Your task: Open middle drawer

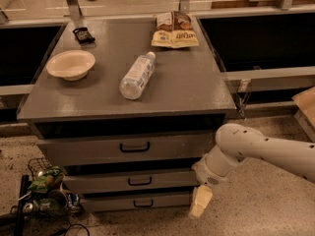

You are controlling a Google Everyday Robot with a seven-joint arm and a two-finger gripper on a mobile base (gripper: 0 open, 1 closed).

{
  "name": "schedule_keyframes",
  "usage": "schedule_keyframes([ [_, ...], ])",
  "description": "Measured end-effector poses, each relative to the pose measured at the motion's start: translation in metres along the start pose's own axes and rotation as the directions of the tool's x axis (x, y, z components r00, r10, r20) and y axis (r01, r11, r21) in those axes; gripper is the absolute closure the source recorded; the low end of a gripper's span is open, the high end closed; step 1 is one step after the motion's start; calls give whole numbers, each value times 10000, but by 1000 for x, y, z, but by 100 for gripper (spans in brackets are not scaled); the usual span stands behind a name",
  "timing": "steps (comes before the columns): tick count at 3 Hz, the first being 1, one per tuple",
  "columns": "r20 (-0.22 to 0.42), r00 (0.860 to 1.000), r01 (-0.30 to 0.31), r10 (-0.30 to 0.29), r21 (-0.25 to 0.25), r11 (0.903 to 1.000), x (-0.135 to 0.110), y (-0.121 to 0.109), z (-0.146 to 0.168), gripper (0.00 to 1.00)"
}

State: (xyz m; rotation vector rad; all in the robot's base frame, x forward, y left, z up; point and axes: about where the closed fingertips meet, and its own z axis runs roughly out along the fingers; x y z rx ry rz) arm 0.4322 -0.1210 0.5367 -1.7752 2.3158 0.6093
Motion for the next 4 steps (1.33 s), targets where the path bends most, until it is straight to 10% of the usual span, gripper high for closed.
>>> schedule_keyframes([
  [4, 268, 9991, -378, 340, 1560, 9870, -18, -45, 51, 0],
])
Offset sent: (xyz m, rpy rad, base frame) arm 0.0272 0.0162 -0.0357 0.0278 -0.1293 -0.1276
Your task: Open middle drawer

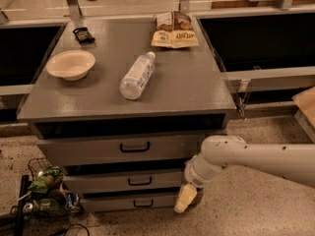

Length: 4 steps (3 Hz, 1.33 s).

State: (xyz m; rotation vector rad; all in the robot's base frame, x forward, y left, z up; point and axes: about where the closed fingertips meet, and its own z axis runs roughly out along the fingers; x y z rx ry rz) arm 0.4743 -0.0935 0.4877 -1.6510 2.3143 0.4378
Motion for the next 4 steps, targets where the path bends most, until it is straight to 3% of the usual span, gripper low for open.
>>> schedule_keyframes([
  [1, 0, 10000, 0, 0, -2, 10000, 0, 0, 0, 0],
  [2, -85, 10000, 37, -40, -304, 9995, -2, 11, 26, 0],
  [4, -621, 9938, 857, -917, -932, 9920, -24, 36, 64, 0],
])
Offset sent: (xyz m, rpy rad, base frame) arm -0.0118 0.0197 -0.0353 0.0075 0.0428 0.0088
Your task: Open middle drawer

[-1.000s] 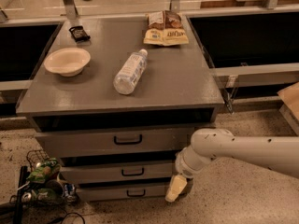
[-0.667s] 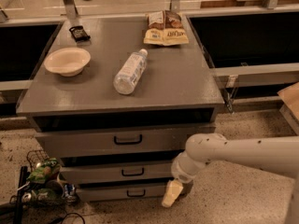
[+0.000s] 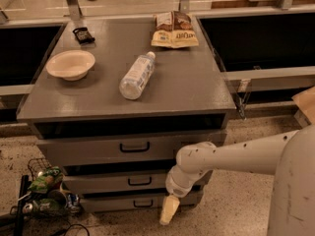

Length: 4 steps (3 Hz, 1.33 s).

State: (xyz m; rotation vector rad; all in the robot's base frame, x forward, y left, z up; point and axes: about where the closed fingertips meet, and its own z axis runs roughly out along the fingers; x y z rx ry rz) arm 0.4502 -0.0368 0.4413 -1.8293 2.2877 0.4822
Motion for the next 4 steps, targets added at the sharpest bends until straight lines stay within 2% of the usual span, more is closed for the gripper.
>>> schedule_keyframes([
  [1, 10, 9996, -297, 297, 474, 9984, 4, -1, -6, 0],
  [2, 210, 9983, -570, 548, 1226, 9908, 4, 0, -19, 0],
  [3, 621, 9965, -668, 558, 1931, 9789, 1, -14, -43, 0],
  [4, 747, 9939, -943, 810, 1958, 9761, 4, -20, -34, 0],
])
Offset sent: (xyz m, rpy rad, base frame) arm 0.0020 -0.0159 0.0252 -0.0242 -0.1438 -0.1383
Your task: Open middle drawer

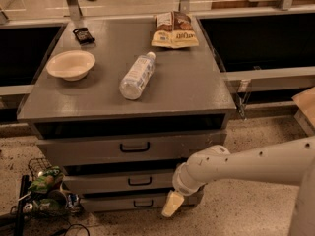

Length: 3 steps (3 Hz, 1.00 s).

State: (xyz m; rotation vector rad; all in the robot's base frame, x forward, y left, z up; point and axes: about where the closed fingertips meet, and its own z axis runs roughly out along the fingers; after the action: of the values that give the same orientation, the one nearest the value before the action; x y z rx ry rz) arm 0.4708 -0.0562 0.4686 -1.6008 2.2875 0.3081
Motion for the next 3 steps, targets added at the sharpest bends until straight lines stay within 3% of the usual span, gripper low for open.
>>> schedule_keyframes([
  [1, 22, 10000, 62, -62, 63, 10000, -8, -5, 13, 0],
  [2, -33, 9988, 498, -498, 192, 9986, -28, -16, 28, 0],
  [3, -137, 9987, 490, -490, 55, 9988, -29, -17, 39, 0],
])
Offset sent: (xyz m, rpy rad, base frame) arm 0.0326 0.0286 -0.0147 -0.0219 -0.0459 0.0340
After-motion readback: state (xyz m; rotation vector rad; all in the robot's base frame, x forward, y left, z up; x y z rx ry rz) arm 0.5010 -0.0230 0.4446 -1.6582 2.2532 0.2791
